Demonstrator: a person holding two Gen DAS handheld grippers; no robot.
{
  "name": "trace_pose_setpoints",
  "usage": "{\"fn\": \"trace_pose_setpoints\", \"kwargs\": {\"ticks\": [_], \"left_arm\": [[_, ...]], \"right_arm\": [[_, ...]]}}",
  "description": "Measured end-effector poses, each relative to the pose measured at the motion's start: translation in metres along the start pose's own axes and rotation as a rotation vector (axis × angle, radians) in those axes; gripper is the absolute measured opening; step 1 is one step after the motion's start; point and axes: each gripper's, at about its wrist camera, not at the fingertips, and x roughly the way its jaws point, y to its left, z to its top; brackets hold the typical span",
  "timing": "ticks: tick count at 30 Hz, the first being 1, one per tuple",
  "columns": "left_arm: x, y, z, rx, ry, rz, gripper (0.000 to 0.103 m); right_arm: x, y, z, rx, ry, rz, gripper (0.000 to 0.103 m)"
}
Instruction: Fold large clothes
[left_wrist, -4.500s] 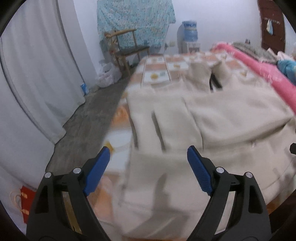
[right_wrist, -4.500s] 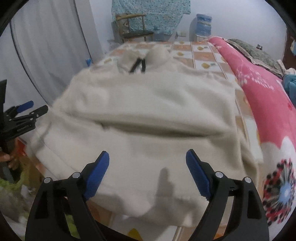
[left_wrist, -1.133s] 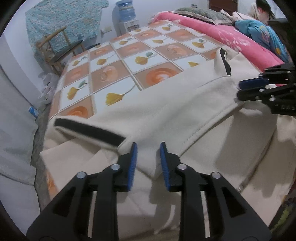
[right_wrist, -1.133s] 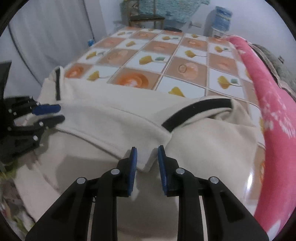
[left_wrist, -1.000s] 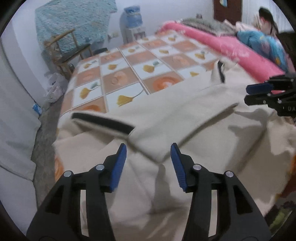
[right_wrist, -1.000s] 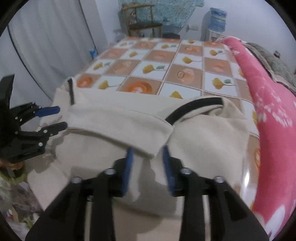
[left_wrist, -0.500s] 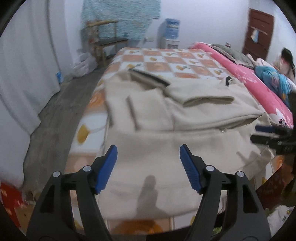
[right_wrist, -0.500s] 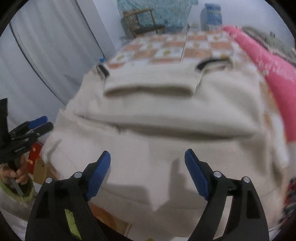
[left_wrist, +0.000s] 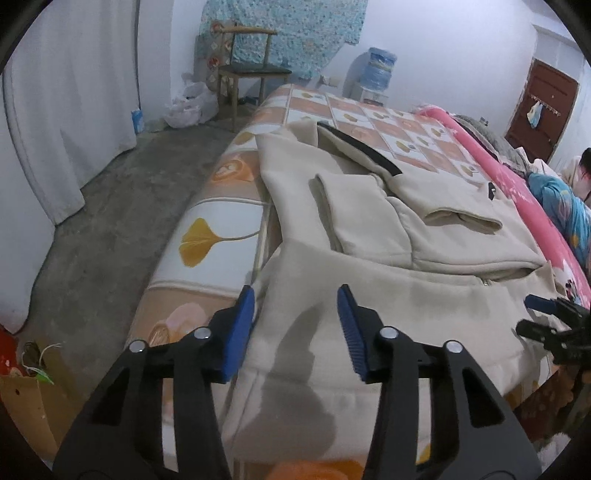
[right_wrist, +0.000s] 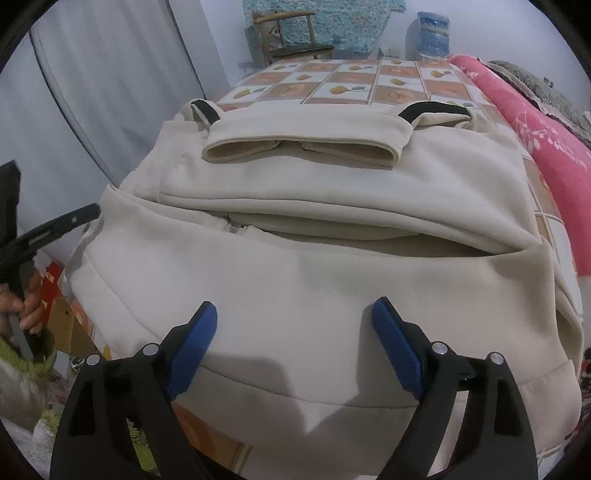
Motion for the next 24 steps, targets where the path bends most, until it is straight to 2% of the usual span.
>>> {"fn": "trace_pose_setpoints", "kwargs": {"ticks": [2,9,12,16,19,24], "left_arm": [[0.008,0.002,0.003,-0.014,0.014,-0.006,0.038],[0.022,0.014,0.012,-0.057,0.013,-0.052,0.038],[0.016,0.01,0.013,-0.043,-0.008,-0.092,0.026],[-0.008,-0.004,0.009,0.035,-0.084,-0.173,0.026],[-0.012,-0.007,0.007,0.046,-0.077,-0.253,0.026],[0.006,-0.003,0.008,0.017,-0.029,-0.212,0.028]], "right_arm": [[0.001,0.002,-0.001,-0.012,0.0,-0.011,0.084],[0.002,0.003,-0.001,-0.019,-0.001,-0.015,0.084],[0.001,0.002,-0.001,-0.021,-0.001,-0.012,0.084],[0.001,0.002,-0.002,-0.023,-0.005,-0.011,0.084],[0.002,0.003,-0.002,-0.027,-0.009,-0.014,0.084],[0.003,0.003,-0.002,-0.023,-0.008,-0.009,0.084]]}}
